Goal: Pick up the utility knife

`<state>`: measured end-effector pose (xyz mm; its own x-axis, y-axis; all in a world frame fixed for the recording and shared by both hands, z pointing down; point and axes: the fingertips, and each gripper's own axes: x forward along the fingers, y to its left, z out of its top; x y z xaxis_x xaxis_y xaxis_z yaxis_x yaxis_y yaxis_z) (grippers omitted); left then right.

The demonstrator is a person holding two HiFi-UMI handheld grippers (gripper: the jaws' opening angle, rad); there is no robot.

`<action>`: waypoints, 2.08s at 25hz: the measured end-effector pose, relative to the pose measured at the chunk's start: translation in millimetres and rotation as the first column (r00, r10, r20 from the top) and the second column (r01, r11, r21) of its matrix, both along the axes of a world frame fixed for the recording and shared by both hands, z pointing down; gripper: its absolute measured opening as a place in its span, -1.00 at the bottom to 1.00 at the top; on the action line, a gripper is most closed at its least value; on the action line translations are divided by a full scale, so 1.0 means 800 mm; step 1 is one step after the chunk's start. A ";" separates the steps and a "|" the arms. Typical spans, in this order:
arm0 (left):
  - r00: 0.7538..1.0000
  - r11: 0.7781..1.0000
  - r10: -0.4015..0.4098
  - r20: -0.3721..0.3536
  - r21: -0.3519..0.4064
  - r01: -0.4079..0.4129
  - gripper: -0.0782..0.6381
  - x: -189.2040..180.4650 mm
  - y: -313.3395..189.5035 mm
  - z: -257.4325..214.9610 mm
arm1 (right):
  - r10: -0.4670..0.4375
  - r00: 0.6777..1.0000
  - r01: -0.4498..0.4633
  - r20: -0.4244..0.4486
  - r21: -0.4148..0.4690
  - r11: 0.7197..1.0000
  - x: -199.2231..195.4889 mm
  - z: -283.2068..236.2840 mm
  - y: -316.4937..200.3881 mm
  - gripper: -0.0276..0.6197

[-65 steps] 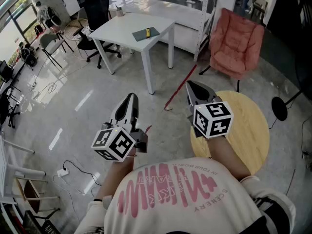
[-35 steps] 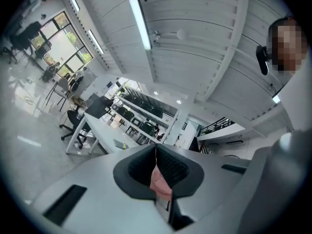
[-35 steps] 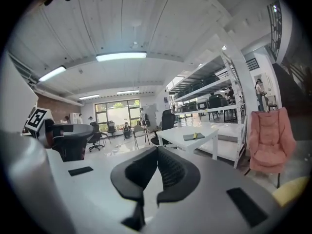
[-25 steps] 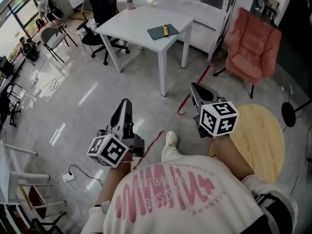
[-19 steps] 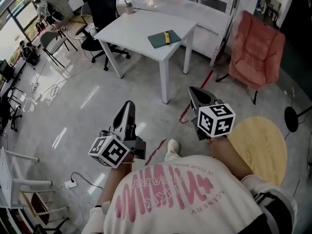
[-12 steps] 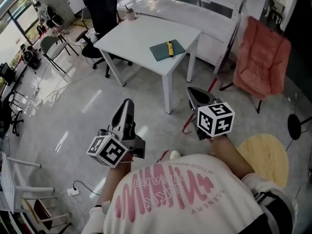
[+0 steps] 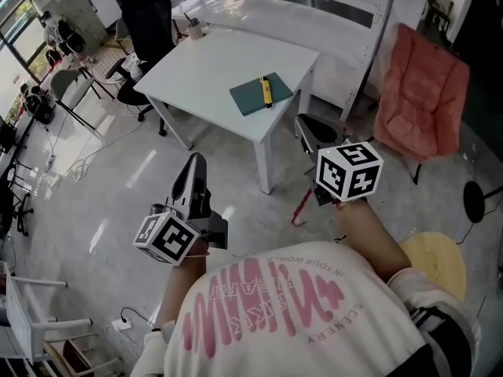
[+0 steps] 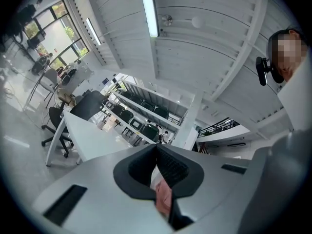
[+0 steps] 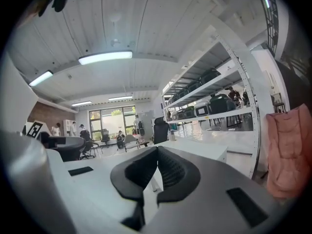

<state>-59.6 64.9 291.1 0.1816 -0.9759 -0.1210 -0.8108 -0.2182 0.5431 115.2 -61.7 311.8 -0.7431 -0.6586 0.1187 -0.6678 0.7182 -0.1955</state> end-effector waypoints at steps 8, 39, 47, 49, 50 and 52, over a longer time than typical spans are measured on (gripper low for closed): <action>0.999 0.999 0.031 -0.021 -0.035 -0.031 -0.71 -0.006 -0.081 0.024 | 0.020 1.000 -0.020 0.000 -0.028 0.999 -0.007 0.016 -0.060 -0.87; 0.976 0.976 0.210 -0.056 -0.040 -0.212 -0.71 -0.221 -0.537 0.013 | 0.286 0.958 -0.276 0.030 -0.183 0.944 -0.152 0.055 -0.414 -0.87; 0.969 0.968 0.237 -0.064 -0.064 -0.241 -0.71 -0.265 -0.591 0.036 | 0.288 0.957 -0.279 0.004 -0.239 0.930 -0.204 0.084 -0.463 -0.86; 0.970 0.969 0.227 -0.080 -0.080 -0.234 -0.71 -0.275 -0.601 0.048 | 0.285 0.959 -0.278 -0.012 -0.257 0.926 -0.213 0.095 -0.471 -0.87; 0.970 0.968 0.226 -0.090 -0.087 -0.234 -0.71 -0.279 -0.605 0.053 | 0.285 0.958 -0.280 -0.021 -0.264 0.923 -0.215 0.099 -0.475 -0.87; 0.967 0.965 0.233 -0.104 -0.100 -0.244 -0.71 -0.281 -0.612 0.061 | 0.292 0.956 -0.291 -0.037 -0.279 0.915 -0.216 0.107 -0.480 -0.87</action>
<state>-284.1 -424.8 340.3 0.4041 -0.9138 -0.0411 -0.6887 -0.3335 0.6438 -57.8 -445.5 397.1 -0.5245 -0.7868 0.3255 -0.8375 0.4079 -0.3635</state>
